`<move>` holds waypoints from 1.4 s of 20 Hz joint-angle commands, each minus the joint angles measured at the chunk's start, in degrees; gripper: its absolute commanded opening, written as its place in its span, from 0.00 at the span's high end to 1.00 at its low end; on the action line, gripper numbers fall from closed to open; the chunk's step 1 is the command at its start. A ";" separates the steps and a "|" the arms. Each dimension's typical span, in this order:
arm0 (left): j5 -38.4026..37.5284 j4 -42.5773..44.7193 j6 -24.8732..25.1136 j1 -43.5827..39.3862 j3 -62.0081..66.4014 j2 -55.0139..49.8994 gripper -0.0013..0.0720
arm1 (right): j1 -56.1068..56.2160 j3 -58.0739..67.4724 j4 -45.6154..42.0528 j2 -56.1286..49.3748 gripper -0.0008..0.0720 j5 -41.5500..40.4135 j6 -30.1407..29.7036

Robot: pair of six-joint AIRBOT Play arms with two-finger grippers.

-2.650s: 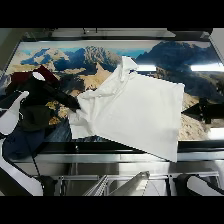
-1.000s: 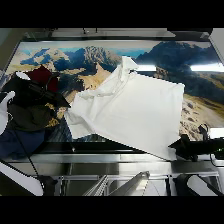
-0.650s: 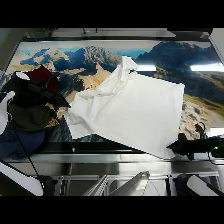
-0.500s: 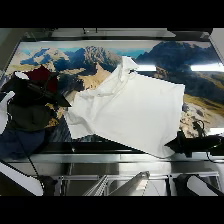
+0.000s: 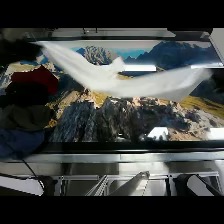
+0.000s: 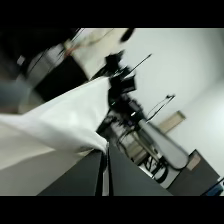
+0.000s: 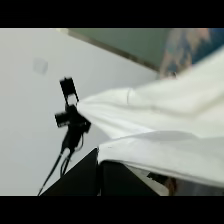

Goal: Fold the shirts.

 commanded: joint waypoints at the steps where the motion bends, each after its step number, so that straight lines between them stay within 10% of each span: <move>1: -0.96 -31.15 3.08 3.13 0.81 13.07 0.96 | -7.15 16.57 18.56 4.57 0.97 -0.81 -1.60; 5: 7.21 -34.67 4.94 9.18 0.81 30.86 0.96 | -17.88 24.39 28.61 10.84 0.97 -2.43 -1.60; 8: 15.74 -18.36 1.16 15.76 0.81 40.89 0.96 | -18.47 25.27 28.89 12.52 0.97 -1.57 -1.49; 14: 25.46 15.13 -6.60 11.69 -11.43 48.41 0.95 | -8.13 23.63 -7.19 12.31 0.97 -5.18 0.66; 20: 38.42 41.11 -6.27 -9.49 -24.26 33.03 0.96 | 5.88 7.43 -31.95 5.33 0.97 -24.35 2.32; 28: 43.32 46.16 -5.99 -13.35 -15.34 -4.59 0.96 | 5.88 -0.96 -18.43 -28.76 0.97 -35.39 -15.26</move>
